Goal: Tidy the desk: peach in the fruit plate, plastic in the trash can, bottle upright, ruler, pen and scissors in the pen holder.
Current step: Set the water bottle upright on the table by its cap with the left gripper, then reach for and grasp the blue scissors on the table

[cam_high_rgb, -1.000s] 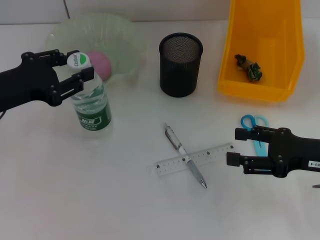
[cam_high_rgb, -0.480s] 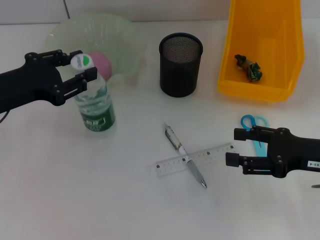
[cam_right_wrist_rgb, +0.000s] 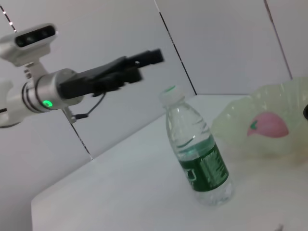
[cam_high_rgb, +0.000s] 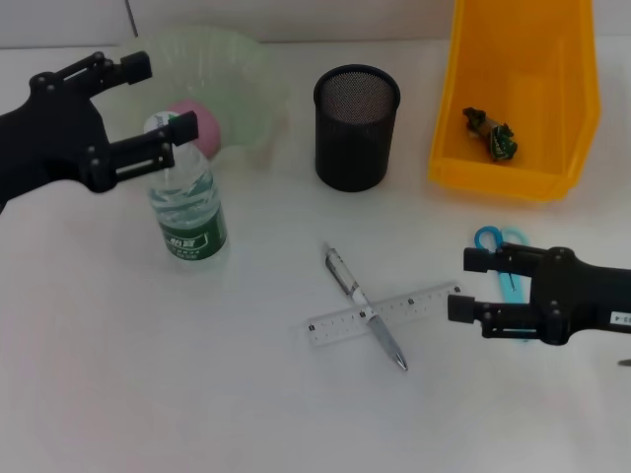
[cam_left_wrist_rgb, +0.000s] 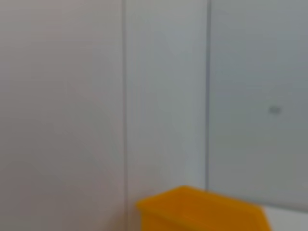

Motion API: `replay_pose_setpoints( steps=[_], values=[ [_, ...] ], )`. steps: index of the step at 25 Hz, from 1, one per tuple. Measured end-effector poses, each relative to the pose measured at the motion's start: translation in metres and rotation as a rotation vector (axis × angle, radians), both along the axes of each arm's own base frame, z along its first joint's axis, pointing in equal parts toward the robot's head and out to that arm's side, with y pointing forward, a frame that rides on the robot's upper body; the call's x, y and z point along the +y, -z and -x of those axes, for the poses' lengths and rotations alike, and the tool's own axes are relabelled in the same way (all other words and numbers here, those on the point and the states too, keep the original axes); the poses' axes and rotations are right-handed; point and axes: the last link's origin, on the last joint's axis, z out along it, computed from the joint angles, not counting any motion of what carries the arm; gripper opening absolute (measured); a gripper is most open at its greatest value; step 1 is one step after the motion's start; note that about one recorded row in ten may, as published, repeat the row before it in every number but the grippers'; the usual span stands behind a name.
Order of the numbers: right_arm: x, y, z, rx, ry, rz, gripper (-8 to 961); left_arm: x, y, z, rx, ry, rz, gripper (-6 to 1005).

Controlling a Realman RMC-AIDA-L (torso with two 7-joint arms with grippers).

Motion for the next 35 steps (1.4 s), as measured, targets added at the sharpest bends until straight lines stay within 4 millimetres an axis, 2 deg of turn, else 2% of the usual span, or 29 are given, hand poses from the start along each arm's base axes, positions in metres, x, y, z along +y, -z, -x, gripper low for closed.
replay_pose_setpoints(
  steps=[3, 4, 10, 11, 12, 14, 18, 20, 23, 27, 31, 35],
  values=[
    [0.002, -0.009, 0.001, 0.01, 0.006, -0.013, 838, -0.021, 0.001, -0.01, -0.057, 0.142, 0.043, 789],
    [0.003, -0.013, 0.002, 0.015, 0.009, -0.022, 838, -0.03, 0.008, -0.01, -0.073, 0.183, 0.074, 802],
    [0.01, -0.059, 0.018, -0.008, 0.082, -0.001, 838, -0.056, 0.064, 0.01, -0.141, 0.182, 0.242, 812],
    [0.011, -0.067, 0.024, -0.052, 0.102, 0.023, 838, -0.056, 0.064, 0.01, -0.141, 0.182, 0.242, 812],
    [0.014, -0.073, 0.029, -0.096, 0.122, 0.039, 838, -0.064, 0.083, 0.018, -0.141, 0.187, 0.257, 812],
    [0.022, -0.084, 0.042, -0.238, 0.2, 0.057, 838, -0.067, 0.091, 0.02, -0.134, 0.192, 0.253, 811],
    [0.04, -0.091, 0.062, -0.592, 0.44, 0.05, 838, -0.069, 0.106, 0.025, -0.113, 0.183, 0.257, 809],
    [0.047, -0.09, 0.07, -0.726, 0.519, 0.042, 838, -0.069, 0.112, 0.027, -0.09, 0.181, 0.265, 805],
    [0.056, -0.075, 0.072, -0.847, 0.586, 0.066, 838, -0.071, 0.117, 0.028, -0.061, 0.192, 0.268, 797],
    [0.068, -0.052, 0.07, -0.849, 0.638, 0.06, 838, -0.071, 0.119, 0.029, -0.053, 0.188, 0.267, 794],
    [0.078, -0.036, 0.064, -0.801, 0.708, 0.052, 838, -0.072, 0.12, 0.03, -0.056, 0.175, 0.259, 794],
    [0.082, -0.023, 0.067, -0.786, 0.725, 0.077, 836, -0.071, 0.121, 0.031, -0.05, 0.169, 0.256, 794]
  ],
)
